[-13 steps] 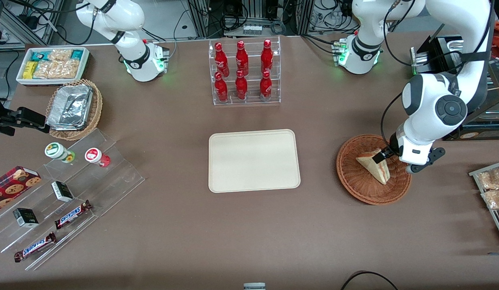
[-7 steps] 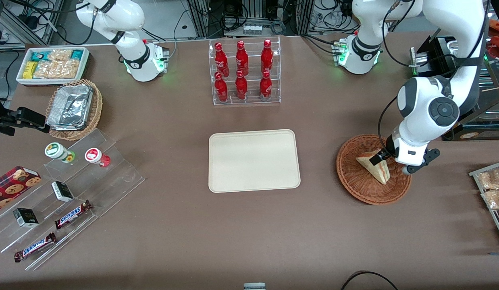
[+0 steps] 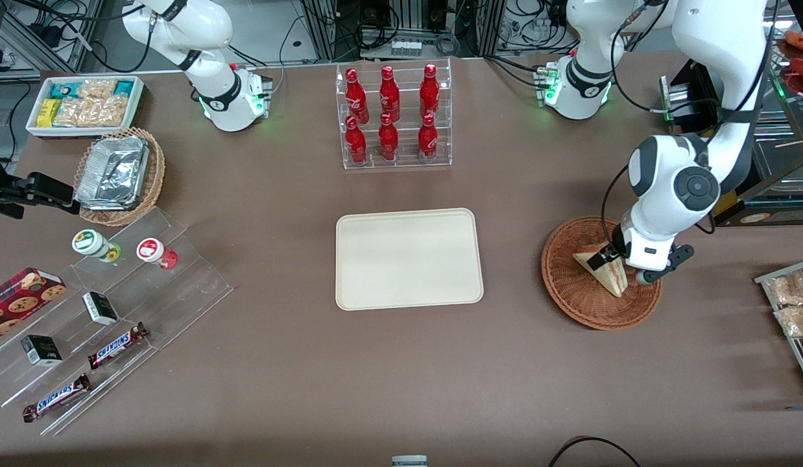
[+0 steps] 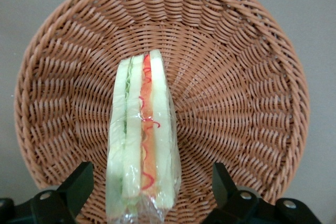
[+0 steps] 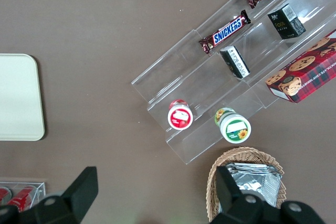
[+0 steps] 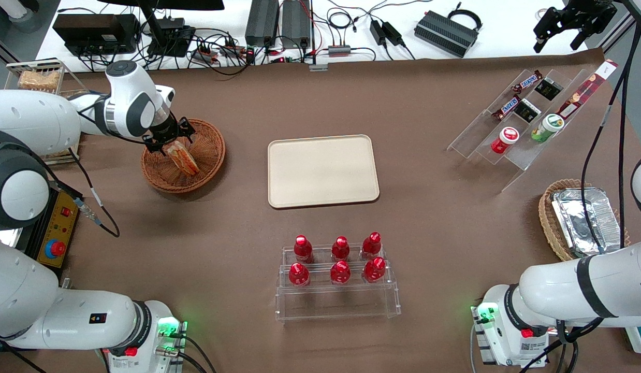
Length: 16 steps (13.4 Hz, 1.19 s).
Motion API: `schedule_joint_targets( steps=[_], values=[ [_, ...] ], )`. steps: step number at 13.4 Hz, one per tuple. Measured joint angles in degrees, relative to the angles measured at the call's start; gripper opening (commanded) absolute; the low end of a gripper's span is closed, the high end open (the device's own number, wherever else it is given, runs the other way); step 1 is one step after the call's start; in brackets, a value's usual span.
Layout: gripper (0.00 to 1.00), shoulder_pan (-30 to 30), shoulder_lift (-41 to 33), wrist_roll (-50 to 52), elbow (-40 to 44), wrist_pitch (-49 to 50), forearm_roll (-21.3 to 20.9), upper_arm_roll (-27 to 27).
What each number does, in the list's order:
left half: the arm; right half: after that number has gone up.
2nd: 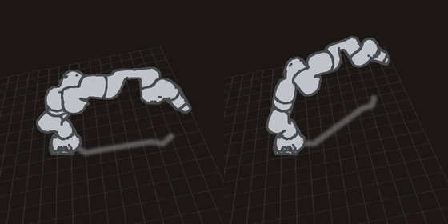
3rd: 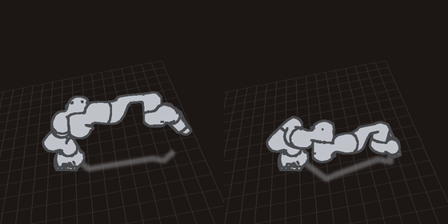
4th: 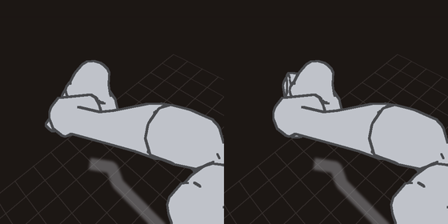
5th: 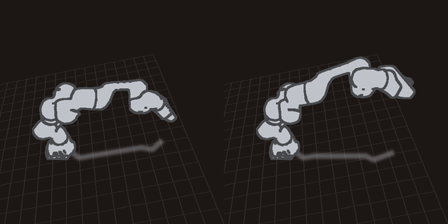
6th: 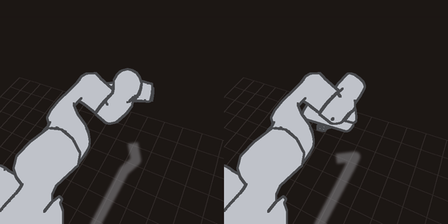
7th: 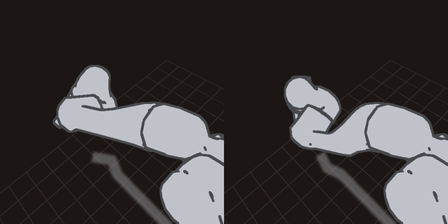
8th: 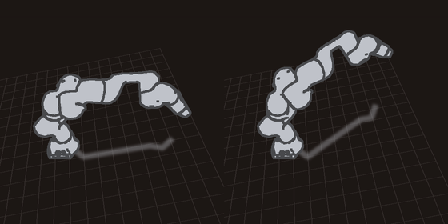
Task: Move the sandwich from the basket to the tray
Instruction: 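Lower the open left gripper and close it on the sandwich, then lift the sandwich and carry it toward the cream tray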
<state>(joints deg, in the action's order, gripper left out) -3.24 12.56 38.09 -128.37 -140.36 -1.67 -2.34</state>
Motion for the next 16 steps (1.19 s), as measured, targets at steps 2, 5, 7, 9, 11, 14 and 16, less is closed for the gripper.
schedule_joint_targets(
  steps=[2,5,7,9,11,14,16],
  values=[
    [0.97,0.1,1.0,0.1,-0.4,-0.6,0.0,0.0],
    [0.00,0.1,1.3,0.2,-0.4,-0.6,0.0,0.0],
    [0.00,0.2,1.3,0.2,-0.5,-0.6,0.0,0.1],
    [0.00,0.2,1.3,0.2,-0.5,-0.6,0.0,0.1],
    [0.00,0.2,1.2,0.2,-0.5,-0.3,0.0,0.1],
    [0.00,0.2,-0.7,-0.1,0.4,5.0,-0.1,0.1],
    [0.00,0.0,-2.8,-0.2,3.2,11.6,-0.1,-0.4]
  ],
)
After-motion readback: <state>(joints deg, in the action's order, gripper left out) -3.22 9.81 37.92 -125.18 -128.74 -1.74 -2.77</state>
